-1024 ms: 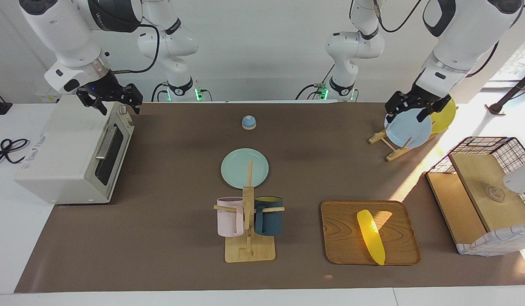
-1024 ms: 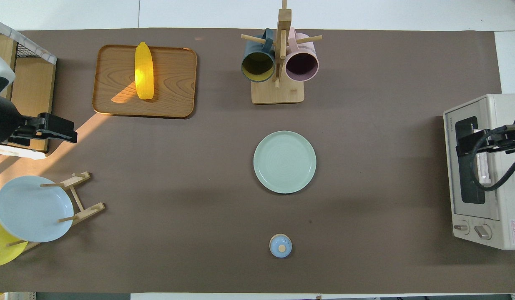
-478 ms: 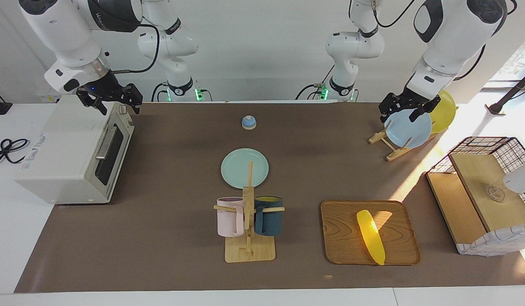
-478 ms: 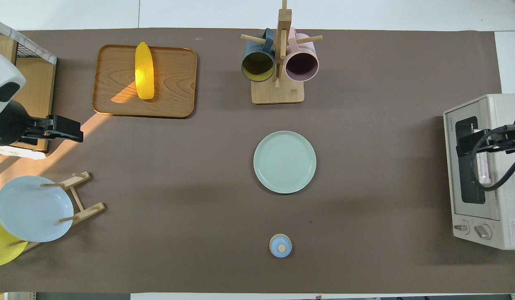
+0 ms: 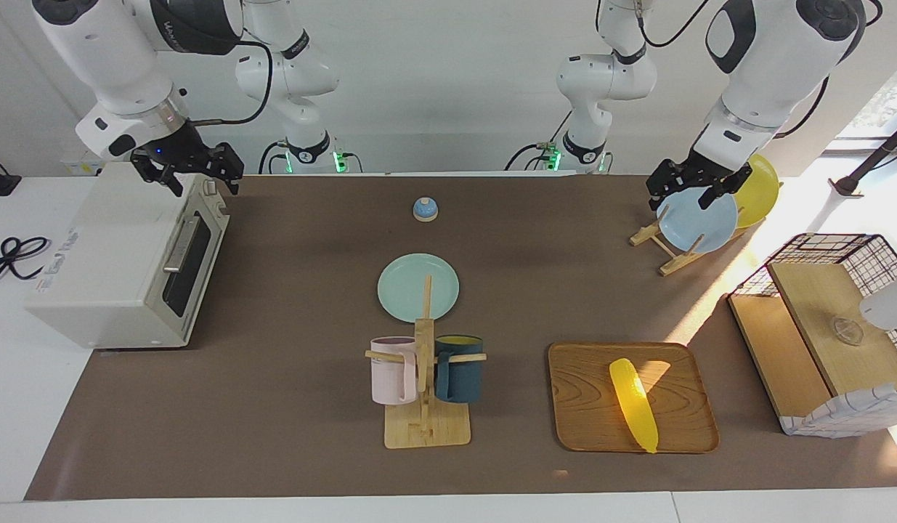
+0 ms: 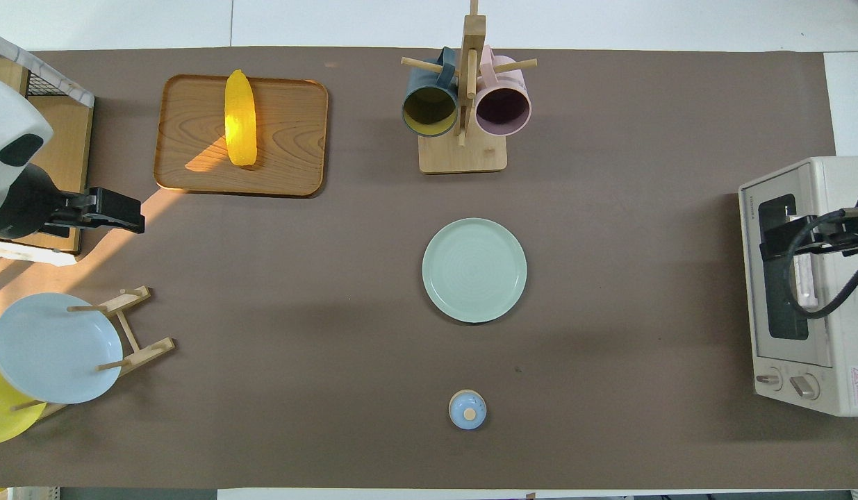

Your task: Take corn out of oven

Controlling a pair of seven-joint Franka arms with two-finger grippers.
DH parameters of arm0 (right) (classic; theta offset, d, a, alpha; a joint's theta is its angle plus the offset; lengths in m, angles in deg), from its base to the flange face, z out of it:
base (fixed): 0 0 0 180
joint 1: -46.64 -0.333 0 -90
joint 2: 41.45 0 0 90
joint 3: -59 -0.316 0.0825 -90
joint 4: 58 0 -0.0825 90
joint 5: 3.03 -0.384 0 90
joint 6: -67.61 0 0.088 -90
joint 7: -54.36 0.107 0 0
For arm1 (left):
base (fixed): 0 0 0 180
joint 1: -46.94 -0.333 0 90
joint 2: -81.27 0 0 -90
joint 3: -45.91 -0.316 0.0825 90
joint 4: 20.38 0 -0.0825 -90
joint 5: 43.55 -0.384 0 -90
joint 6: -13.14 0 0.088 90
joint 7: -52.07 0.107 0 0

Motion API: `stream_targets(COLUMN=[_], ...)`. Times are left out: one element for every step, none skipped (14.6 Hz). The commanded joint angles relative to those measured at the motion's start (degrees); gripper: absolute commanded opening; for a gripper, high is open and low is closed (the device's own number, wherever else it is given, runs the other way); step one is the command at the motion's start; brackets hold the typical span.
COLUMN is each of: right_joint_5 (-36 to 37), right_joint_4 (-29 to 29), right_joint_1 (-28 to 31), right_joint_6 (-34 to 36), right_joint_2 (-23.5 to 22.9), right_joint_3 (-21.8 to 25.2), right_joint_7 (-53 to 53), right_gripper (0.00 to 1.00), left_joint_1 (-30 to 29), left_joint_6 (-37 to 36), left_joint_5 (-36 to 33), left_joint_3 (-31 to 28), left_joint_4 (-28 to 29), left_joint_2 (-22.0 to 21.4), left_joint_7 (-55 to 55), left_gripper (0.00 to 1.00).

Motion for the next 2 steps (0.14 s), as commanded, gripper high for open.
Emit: stream_targets(right_joint_5=[-1.1,-1.1], right_joint_4=[1.3,1.3], right_joint_1=[0.8,0.7], right_joint_6=[0.5,0.5], right_joint_2=[-0.8,-0.8], right_joint_3=[-0.2,-0.2], right_joint_7=[0.0,0.0], right_gripper=[1.0,1.0], left_joint_1=[-0.5,-0.5], left_joint_6=[0.4,0.3], left_joint_5=[-0.9,-0.9], left_joint_3=[0.6,0.6], left_joint_4=[-0.5,-0.7], left_joint_2=[1.0,1.0], left_joint_7=[0.7,0.7], left_gripper=[1.0,1.0])
